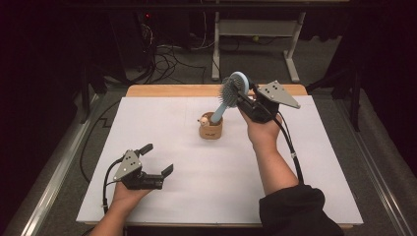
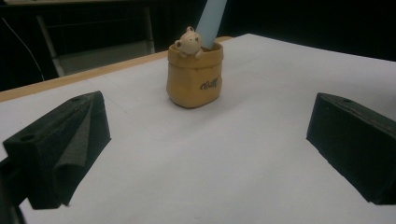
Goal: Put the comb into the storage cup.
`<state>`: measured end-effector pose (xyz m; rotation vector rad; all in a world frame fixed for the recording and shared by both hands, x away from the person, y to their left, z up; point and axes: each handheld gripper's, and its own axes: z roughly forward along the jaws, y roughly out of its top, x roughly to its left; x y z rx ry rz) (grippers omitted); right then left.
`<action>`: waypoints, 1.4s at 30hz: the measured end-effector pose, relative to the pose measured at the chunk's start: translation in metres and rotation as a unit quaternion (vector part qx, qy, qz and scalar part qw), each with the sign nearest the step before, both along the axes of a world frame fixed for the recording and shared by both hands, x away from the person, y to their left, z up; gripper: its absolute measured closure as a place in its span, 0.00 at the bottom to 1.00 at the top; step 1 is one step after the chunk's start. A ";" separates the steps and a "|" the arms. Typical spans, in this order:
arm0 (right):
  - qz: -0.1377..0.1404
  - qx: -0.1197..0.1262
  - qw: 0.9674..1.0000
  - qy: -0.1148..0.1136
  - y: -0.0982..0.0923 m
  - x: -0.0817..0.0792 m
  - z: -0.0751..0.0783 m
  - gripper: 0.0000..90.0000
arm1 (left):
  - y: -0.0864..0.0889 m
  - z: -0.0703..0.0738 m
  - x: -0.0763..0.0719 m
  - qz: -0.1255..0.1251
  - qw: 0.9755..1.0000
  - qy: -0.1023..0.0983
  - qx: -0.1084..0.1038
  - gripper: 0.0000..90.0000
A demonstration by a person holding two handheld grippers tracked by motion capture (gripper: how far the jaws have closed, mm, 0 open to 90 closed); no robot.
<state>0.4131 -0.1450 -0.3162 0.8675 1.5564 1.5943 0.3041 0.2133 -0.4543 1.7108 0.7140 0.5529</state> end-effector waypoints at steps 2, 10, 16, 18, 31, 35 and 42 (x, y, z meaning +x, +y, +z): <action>-0.001 0.000 1.000 0.001 0.001 0.001 -0.001 0.68 | -0.001 0.000 0.000 -0.001 1.000 0.000 0.000 0.00; -0.004 -0.005 1.000 0.008 0.004 0.007 -0.007 0.68 | -0.001 0.000 0.000 -0.002 1.000 0.002 0.001 0.00; -0.004 -0.008 1.000 0.012 0.007 0.010 -0.011 0.68 | -0.001 -0.001 0.000 -0.002 1.000 0.002 0.001 0.00; -0.004 -0.008 1.000 0.015 0.009 0.011 -0.013 0.68 | -0.001 -0.001 0.000 -0.002 1.000 0.003 0.002 0.00; -0.006 -0.011 1.000 0.023 0.016 0.016 -0.023 0.68 | -0.003 -0.001 0.000 -0.006 1.000 0.002 0.004 0.00; -0.009 -0.011 1.000 0.025 0.016 0.018 -0.028 0.67 | -0.003 -0.001 0.000 -0.007 1.000 0.003 0.004 0.00; -0.010 -0.011 0.999 0.029 0.018 0.021 -0.033 0.67 | -0.004 -0.002 0.000 -0.008 1.000 0.004 0.005 0.00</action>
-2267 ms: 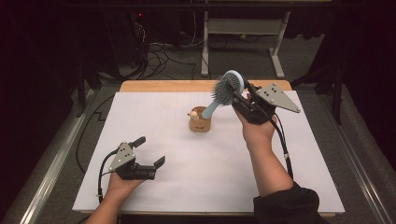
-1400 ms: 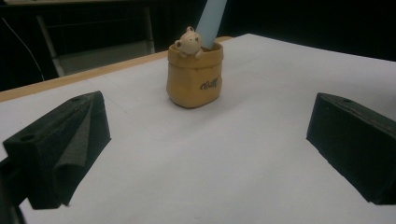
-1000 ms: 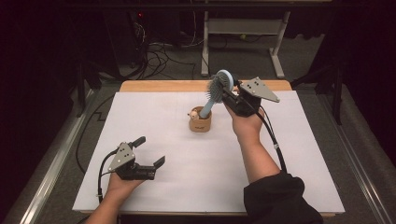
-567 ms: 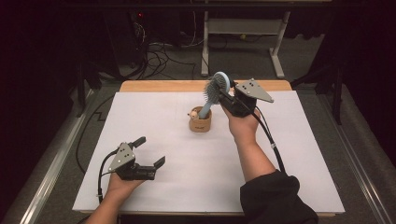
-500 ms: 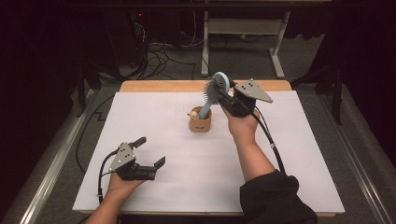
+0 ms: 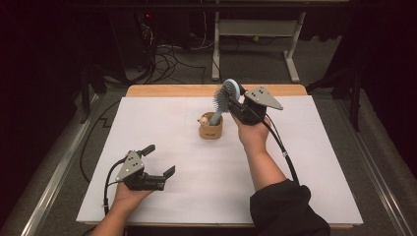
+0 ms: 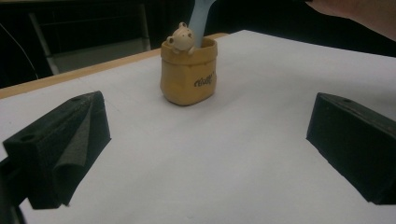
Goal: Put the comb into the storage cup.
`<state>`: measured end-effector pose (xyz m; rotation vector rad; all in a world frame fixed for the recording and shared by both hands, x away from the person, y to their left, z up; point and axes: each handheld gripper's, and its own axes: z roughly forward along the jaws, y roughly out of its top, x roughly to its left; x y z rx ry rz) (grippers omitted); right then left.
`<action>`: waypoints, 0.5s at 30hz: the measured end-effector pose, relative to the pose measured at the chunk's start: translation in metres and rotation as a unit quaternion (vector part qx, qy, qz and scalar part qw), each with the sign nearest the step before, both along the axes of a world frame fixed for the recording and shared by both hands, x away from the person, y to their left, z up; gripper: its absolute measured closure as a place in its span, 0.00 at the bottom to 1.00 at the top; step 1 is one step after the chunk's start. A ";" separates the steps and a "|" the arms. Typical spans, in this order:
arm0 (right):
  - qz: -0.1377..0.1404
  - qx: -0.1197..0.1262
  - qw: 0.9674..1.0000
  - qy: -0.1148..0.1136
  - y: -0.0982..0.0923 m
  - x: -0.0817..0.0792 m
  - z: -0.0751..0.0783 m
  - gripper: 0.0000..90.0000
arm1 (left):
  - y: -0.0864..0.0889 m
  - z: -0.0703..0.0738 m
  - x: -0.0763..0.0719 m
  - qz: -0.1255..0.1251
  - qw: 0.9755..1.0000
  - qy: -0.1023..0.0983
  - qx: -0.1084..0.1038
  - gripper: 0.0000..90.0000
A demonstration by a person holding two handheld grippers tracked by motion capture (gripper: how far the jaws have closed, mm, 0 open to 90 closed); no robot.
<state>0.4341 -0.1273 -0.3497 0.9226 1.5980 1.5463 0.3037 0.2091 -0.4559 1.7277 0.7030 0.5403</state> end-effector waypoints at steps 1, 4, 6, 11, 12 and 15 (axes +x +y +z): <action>0.000 -0.001 1.000 -0.001 0.000 0.000 0.000 0.67 | 0.000 0.000 0.000 0.000 1.000 0.000 0.000 0.00; 0.000 0.001 1.000 0.001 0.002 0.001 -0.002 0.67 | 0.000 0.000 0.000 0.000 1.000 0.000 0.000 0.00; -0.001 0.001 1.000 0.001 0.003 0.002 -0.003 0.67 | 0.000 0.000 0.000 -0.001 1.000 0.000 0.000 0.00; -0.002 0.000 1.000 0.005 0.004 0.003 -0.005 0.67 | 0.000 0.000 0.000 0.000 1.000 0.000 -0.001 0.00; -0.001 0.001 1.000 0.007 0.005 0.004 -0.006 0.67 | 0.000 0.000 0.000 0.000 1.000 0.000 -0.001 0.00; 0.000 0.001 1.000 0.006 0.006 0.004 -0.007 0.67 | 0.000 0.000 0.000 0.000 1.000 0.000 -0.001 0.00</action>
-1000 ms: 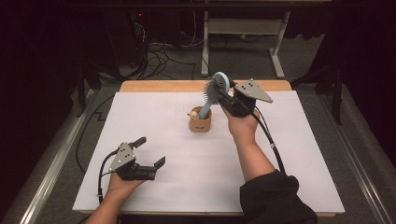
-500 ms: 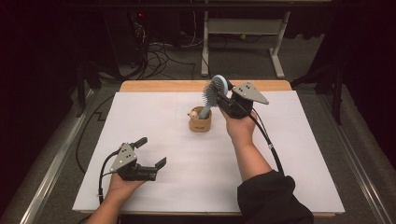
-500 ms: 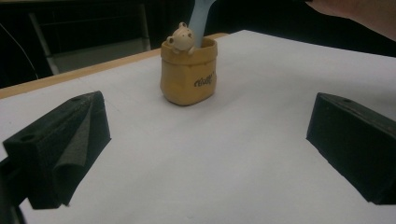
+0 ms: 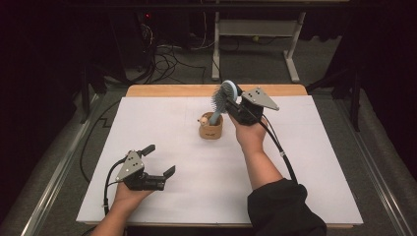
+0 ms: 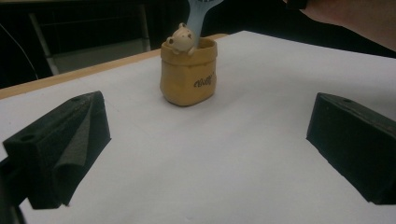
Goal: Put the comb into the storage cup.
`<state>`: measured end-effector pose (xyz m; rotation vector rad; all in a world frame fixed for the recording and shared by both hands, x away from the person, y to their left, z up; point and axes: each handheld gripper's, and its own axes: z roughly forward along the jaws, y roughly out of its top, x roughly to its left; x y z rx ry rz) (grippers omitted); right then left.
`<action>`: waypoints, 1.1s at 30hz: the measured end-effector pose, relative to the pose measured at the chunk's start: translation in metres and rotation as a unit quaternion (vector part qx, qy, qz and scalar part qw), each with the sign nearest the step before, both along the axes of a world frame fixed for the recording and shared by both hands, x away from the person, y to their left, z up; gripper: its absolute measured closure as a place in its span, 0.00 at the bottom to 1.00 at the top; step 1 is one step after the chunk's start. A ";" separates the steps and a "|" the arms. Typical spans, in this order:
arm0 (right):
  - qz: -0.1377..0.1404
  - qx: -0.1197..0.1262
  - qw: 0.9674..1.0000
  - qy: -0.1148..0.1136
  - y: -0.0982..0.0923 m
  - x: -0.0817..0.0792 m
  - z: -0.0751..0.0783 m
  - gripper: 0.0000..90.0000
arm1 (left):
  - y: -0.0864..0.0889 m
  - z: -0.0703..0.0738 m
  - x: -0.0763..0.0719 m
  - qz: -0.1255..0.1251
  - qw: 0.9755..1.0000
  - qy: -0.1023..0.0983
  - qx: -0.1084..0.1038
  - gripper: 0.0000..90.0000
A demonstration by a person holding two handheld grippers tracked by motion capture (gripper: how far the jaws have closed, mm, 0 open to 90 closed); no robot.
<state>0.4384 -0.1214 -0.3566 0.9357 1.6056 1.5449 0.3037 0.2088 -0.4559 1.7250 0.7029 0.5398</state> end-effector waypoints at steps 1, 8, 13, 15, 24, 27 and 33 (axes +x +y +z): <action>0.000 0.000 1.000 0.000 0.000 0.000 0.000 0.67 | 0.000 0.000 0.000 0.000 1.000 0.000 0.000 0.00; -0.002 -0.001 1.000 0.002 0.003 0.001 -0.003 0.67 | 0.000 0.000 0.000 0.000 1.000 0.000 -0.002 0.00; -0.001 -0.002 1.000 0.004 0.004 0.002 -0.005 0.67 | 0.000 0.001 0.000 0.000 1.000 -0.001 -0.001 0.00; -0.001 -0.003 1.000 0.003 0.006 0.003 -0.006 0.67 | 0.001 0.001 0.000 0.000 1.000 -0.001 -0.001 0.00; -0.003 -0.001 1.000 0.006 0.005 0.002 -0.007 0.66 | 0.000 0.001 -0.001 -0.002 1.000 0.000 -0.001 0.00; -0.004 -0.003 1.000 0.006 0.005 0.002 -0.007 0.65 | 0.000 0.001 -0.001 -0.002 1.000 0.000 -0.002 0.00; -0.007 -0.002 1.000 0.010 0.001 0.002 -0.007 0.64 | 0.000 0.000 0.000 -0.002 1.000 0.001 -0.001 0.00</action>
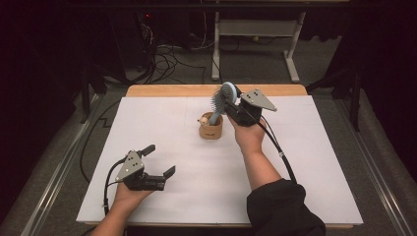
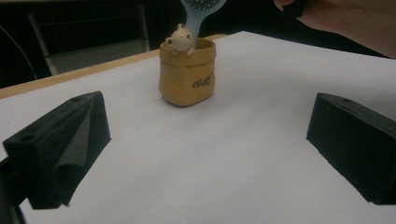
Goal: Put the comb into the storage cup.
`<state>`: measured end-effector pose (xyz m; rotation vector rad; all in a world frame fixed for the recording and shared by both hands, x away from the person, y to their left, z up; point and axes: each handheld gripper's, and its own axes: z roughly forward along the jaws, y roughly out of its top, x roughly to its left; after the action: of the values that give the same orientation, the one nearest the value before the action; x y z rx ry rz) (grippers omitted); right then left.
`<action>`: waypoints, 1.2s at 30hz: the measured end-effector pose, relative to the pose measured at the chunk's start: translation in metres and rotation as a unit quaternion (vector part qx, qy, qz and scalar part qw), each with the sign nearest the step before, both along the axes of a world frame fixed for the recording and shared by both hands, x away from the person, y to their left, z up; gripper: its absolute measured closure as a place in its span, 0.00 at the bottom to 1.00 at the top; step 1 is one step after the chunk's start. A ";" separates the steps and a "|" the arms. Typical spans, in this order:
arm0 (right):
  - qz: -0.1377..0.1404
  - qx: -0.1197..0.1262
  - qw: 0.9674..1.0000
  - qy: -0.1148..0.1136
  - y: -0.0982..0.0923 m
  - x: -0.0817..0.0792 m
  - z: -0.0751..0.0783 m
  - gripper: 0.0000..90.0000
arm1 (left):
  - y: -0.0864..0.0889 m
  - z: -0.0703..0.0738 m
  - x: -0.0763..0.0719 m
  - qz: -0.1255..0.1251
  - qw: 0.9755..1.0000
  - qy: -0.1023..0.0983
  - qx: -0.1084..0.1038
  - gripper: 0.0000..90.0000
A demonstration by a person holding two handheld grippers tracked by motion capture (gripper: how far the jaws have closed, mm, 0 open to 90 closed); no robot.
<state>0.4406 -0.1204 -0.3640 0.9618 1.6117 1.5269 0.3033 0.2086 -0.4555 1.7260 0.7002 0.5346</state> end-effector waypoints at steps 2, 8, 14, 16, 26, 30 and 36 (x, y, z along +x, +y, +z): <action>-0.002 0.003 1.000 0.003 -0.002 0.000 -0.001 0.63 | 0.000 0.000 0.000 0.000 1.000 0.000 -0.001 0.00; -0.007 0.004 1.000 0.011 -0.006 0.001 0.000 0.59 | -0.001 0.000 0.000 0.000 1.000 0.002 -0.001 0.00; -0.015 0.001 1.000 0.020 -0.008 0.003 0.000 0.55 | -0.001 -0.001 0.000 -0.001 1.000 0.003 0.001 0.01; -0.019 0.001 1.000 0.023 -0.009 0.003 -0.001 0.53 | -0.001 -0.001 0.000 0.000 1.000 0.003 0.001 0.01; -0.019 0.001 0.999 0.028 -0.011 0.005 -0.001 0.50 | -0.001 -0.001 0.001 -0.002 1.000 0.002 0.003 0.01; -0.015 0.005 0.999 0.030 -0.011 0.005 -0.001 0.45 | -0.001 0.000 0.001 -0.002 1.000 0.002 0.003 0.01; -0.016 0.005 0.999 0.035 -0.012 0.006 -0.002 0.39 | -0.001 0.000 0.001 -0.002 1.000 0.002 0.003 0.01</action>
<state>0.4470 -0.1320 -0.3659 1.0518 1.6318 1.4952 0.3040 0.2073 -0.4560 1.7344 0.6991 0.5305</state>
